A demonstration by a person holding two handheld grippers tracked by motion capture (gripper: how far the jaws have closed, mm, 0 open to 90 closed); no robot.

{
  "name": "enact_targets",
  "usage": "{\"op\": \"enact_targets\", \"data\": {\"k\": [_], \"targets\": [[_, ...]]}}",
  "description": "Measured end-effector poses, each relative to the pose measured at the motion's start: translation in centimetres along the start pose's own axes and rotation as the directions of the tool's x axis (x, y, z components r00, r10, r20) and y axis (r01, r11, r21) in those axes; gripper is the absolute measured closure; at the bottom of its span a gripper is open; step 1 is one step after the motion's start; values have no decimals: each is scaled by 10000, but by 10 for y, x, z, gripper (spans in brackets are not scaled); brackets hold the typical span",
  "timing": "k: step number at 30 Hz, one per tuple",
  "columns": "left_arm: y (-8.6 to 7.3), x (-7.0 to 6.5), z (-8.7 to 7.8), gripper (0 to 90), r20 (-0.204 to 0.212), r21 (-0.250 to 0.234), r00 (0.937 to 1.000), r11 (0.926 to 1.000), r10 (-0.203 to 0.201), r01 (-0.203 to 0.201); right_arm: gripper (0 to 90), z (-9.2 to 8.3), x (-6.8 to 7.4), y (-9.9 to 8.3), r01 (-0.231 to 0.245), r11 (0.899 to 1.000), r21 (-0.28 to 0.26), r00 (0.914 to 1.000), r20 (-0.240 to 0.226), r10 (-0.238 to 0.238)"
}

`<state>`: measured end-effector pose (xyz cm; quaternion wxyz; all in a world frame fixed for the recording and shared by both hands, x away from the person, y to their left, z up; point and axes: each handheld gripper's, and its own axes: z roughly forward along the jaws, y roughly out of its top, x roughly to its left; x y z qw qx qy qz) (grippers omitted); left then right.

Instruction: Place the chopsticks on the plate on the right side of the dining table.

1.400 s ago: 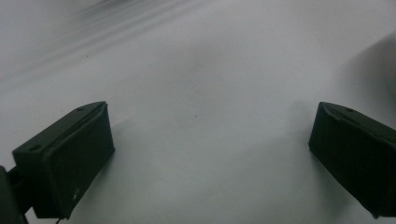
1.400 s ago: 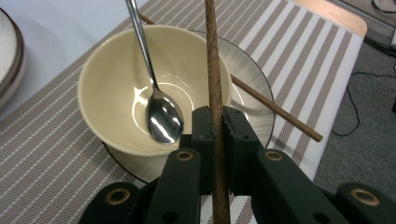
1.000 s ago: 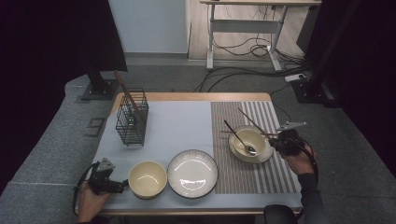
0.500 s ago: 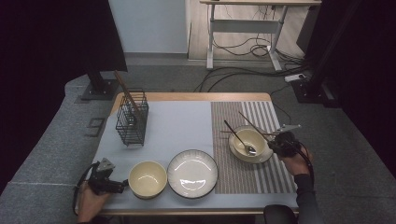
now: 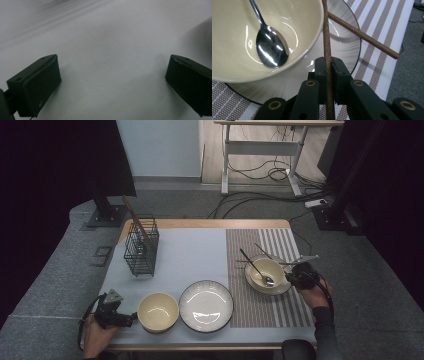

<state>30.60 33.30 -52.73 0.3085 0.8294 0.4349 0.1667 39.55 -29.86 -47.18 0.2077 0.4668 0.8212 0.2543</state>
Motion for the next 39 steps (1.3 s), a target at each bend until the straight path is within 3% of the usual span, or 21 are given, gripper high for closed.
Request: {"op": "enact_targets", "data": {"k": [15,28,39], "targets": [[0,0,0,0,-1,-10,10000,10000,9,-9,835,3,-1,-10,144,9999,-4,9995,-279,-144],[0,0,0,0,-3,1,10000,10000,5,-5,833,13,0,-7,487,9988,-73,9982,-358,-489],[0,0,0,0,-3,2,10000,10000,4,-4,786,21,1,-7,559,9982,237,9977,-387,-549]]}}
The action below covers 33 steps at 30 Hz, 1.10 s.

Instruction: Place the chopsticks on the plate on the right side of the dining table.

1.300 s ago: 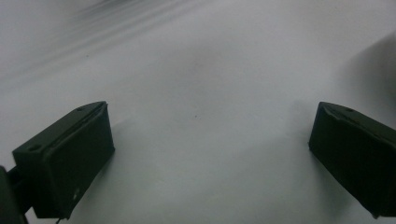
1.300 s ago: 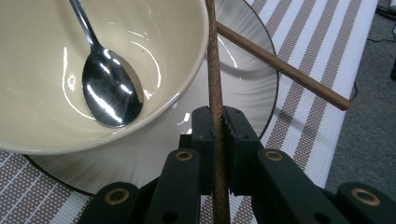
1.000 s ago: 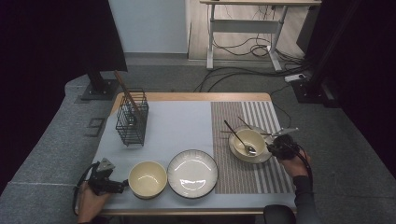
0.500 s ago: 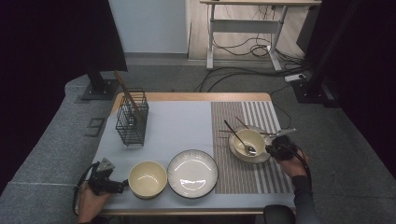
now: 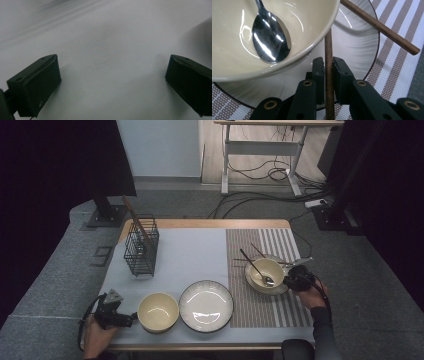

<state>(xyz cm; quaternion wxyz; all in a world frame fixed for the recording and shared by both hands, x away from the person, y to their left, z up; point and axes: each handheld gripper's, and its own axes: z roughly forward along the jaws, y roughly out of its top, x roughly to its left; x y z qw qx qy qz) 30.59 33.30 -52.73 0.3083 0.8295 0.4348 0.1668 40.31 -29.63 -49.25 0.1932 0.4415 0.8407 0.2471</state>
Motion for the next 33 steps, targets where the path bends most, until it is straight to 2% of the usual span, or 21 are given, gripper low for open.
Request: {"op": "enact_targets", "data": {"k": [3,7,15,19,25,33], "targets": [[0,0,0,0,-1,-1,10000,10000,1,-1,744,-3,-1,0,-55,9999,-128,10000,61,56],[0,0,0,0,0,0,10000,10000,-2,2,578,-10,-2,0,-435,9989,-192,9989,143,438],[0,0,0,0,2,0,10000,10000,2,-2,374,-23,0,0,-918,9954,-287,9922,815,939],[0,0,0,0,3,6,10000,10000,4,-4,323,-30,1,-3,-1180,9926,-303,9865,1105,1206],[0,0,0,0,3,-1,10000,10000,1,-1,314,-35,2,-13,-1442,9894,-195,9766,1582,1454],[0,0,0,0,3,2,10000,10000,1,-1,325,-41,2,-25,-1746,9846,-121,9706,1664,1742]]}}
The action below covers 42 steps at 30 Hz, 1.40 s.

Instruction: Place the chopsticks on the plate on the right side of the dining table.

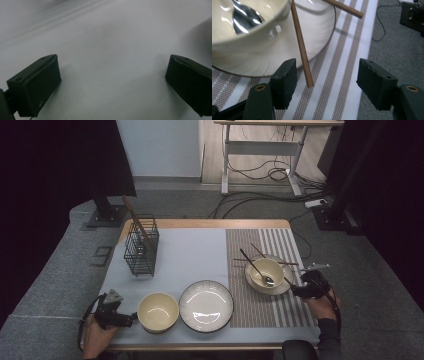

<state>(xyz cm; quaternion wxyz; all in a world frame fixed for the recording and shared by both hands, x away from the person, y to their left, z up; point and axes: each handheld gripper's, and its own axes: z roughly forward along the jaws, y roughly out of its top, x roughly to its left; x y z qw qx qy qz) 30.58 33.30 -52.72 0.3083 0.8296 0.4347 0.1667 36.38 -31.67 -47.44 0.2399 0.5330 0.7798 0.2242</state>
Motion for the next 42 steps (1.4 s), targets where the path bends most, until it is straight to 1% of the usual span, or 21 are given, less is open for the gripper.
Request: {"op": "enact_targets", "data": {"k": [4,6,9,10,11,12,13,19,26,35,41,42], "targets": [[0,0,0,0,1,0,10000,10000,1,-1,341,1,-2,-6,-53,9998,194,10000,-65,55],[0,0,0,0,0,0,10000,10000,-1,1,348,1,-4,-8,-92,9996,282,10000,-6,93],[0,0,0,0,-6,-4,10000,10000,1,-1,350,2,-6,-9,-124,9993,339,9999,-99,127],[0,0,0,0,-1,-2,10000,10000,0,0,352,3,-6,-9,-259,9989,382,9995,-176,266],[0,0,0,0,0,0,10000,10000,-2,2,357,3,-5,-9,-203,9990,402,9994,-275,214],[0,0,0,0,-3,-3,10000,10000,-1,1,359,4,-5,-9,-152,9989,444,9995,-278,165],[0,0,0,0,-5,-4,10000,10000,3,-3,366,4,-5,-8,-161,9989,443,9996,-217,170],[0,0,0,0,-3,-1,10000,10000,2,-2,388,8,-8,-10,-242,9978,620,9994,-221,256],[0,0,0,0,-6,-2,10000,10000,-2,2,411,11,-10,-9,-228,9970,736,9995,-187,242],[0,0,0,0,-8,-3,10000,10000,-1,1,464,16,-17,-9,-452,9955,833,9990,-14,455],[0,0,0,0,-6,3,10000,10000,-3,3,517,19,-23,-6,-617,9947,819,9981,4,619],[0,0,0,0,-6,3,10000,10000,-2,2,540,20,-24,-5,-631,9949,785,9980,35,630]]}}
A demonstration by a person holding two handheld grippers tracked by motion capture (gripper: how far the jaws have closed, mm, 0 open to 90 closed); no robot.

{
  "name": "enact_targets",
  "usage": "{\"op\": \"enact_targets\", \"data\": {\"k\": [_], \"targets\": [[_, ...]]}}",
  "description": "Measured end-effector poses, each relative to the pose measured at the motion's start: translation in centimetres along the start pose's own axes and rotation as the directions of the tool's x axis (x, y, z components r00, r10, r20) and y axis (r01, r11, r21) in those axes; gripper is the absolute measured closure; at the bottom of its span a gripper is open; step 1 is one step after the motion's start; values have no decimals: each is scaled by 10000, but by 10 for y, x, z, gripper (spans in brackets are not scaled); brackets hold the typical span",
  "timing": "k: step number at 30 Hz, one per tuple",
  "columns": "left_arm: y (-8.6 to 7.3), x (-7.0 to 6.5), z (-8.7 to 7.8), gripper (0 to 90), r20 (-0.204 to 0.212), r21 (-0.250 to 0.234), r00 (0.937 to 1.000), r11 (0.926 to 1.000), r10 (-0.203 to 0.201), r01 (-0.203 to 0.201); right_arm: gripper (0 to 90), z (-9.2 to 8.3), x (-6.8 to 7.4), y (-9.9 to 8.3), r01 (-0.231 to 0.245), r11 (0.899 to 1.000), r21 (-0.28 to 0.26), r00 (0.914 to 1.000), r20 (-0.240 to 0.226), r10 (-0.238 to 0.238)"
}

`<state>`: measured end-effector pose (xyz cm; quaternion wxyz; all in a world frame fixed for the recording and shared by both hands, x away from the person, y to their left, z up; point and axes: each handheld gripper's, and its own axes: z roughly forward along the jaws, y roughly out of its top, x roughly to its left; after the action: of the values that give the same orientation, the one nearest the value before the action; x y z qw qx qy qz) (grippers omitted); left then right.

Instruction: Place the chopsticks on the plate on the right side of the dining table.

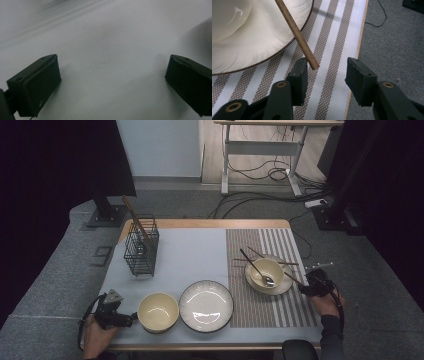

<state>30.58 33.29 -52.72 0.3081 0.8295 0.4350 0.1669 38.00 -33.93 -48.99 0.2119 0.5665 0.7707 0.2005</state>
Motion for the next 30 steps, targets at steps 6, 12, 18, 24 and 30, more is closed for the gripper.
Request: {"op": "enact_targets", "data": {"k": [6,12,18,24,30], "targets": [[0,0,0,0,2,-3,10000,10000,-5,5,580,3,-3,4,39,10000,38,10000,33,-39],[0,0,0,0,1,-1,10000,10000,-3,3,620,7,-5,7,-28,10000,87,10000,-13,28],[0,0,0,0,6,-3,10000,10000,-11,11,669,10,-10,9,-265,9995,162,9995,-182,268],[0,0,0,0,4,-1,10000,10000,-9,9,702,12,-13,12,-389,9992,114,9991,-144,390],[0,0,0,0,6,-3,10000,10000,-15,15,713,16,-19,16,-343,9993,137,9994,-35,344]]}}
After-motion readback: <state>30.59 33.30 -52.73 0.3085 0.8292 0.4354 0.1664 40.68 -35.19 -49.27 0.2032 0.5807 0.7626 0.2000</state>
